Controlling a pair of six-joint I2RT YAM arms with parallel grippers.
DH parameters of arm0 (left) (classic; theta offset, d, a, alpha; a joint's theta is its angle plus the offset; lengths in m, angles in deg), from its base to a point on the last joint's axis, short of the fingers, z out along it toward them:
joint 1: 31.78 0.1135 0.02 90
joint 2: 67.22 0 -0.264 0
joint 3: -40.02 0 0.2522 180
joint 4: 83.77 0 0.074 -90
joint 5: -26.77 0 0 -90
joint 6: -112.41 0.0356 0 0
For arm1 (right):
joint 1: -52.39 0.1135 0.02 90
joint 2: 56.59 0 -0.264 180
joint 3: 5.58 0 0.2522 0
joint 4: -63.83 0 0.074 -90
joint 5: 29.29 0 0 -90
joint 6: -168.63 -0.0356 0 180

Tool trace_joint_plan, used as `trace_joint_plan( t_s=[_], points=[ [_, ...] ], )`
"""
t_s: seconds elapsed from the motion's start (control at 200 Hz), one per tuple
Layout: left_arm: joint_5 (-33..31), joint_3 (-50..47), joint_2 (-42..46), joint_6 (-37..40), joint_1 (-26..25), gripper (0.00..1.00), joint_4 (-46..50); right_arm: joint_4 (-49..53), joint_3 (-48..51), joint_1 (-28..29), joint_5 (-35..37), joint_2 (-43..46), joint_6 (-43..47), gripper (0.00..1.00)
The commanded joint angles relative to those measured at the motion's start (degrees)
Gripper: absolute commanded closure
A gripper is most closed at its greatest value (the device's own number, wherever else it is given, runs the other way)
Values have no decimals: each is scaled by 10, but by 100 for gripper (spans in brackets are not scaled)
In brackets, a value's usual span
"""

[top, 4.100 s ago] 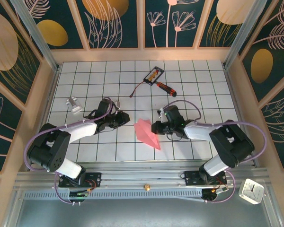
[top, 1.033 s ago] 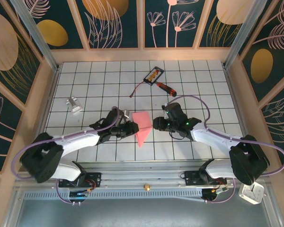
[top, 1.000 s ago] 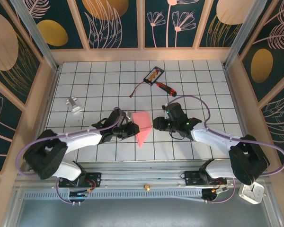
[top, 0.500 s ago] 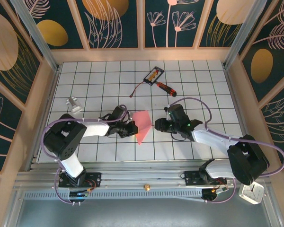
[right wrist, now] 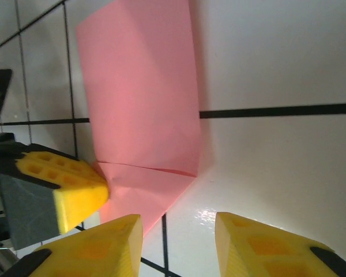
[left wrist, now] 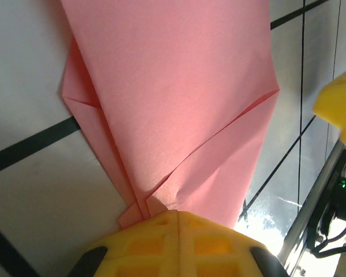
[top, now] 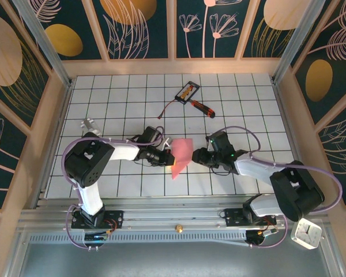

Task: Fold a paper plane with a square sheet of paper (pick it up from the middle)
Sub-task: Turn over the paper at the bottom-center of the table, then perform the fifth fold on the wing at the bottom-center of the table.

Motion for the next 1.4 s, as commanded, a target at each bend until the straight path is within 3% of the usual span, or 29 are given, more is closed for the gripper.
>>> trace_joint_plan(
  t_s=[0.0,0.5,0.761,0.846,1.031,1.216,1.391],
  points=[
    [14,10,-23,46,-6,100,43,-41,9,-5,-16,-18,-15,61],
    [5,16,-29,59,-5,100,59,-141,18,-5,-52,-77,-50,67],
    [-4,32,-27,72,-5,99,73,-131,6,-5,-37,-75,-62,92],
    [-18,36,-8,68,-6,89,70,-110,9,-5,-19,-52,-87,98],
    [-146,-8,115,56,-48,68,18,-88,19,32,33,8,-226,100],
    [-257,-84,204,44,-111,62,-57,-83,18,59,62,40,-327,100],
    [-342,-110,219,82,-171,53,-83,-95,26,65,59,45,-376,100]
  ],
)
